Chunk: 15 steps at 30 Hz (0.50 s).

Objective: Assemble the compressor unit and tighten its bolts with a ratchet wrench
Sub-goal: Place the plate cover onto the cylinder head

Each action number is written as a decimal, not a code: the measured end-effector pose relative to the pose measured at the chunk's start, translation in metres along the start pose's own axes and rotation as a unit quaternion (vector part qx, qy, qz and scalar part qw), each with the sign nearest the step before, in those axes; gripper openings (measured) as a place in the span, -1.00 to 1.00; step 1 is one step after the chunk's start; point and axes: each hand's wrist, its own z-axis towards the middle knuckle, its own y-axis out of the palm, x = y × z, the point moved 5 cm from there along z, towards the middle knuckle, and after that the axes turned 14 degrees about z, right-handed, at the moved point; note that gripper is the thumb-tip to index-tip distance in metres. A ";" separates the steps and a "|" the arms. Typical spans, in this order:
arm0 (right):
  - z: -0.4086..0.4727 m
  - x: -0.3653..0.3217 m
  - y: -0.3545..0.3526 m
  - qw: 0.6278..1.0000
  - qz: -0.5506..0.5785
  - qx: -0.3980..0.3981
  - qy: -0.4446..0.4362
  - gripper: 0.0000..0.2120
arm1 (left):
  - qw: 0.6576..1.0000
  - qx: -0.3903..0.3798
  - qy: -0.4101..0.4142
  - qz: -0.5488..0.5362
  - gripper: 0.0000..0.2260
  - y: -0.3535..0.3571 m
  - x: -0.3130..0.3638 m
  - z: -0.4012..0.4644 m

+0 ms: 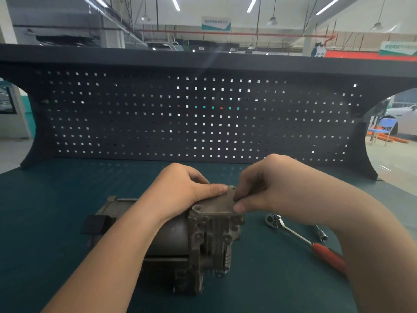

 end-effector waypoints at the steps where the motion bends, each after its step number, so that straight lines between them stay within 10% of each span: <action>1: 0.001 0.001 0.000 1.000 -0.004 0.005 0.003 -0.81 | 1.000 0.001 -0.001 0.003 -0.67 0.000 0.000 0.000; 15: 0.006 0.008 0.009 0.999 0.041 0.011 -0.011 -0.72 | 1.000 0.001 -0.003 0.011 -0.68 0.002 -0.002 0.001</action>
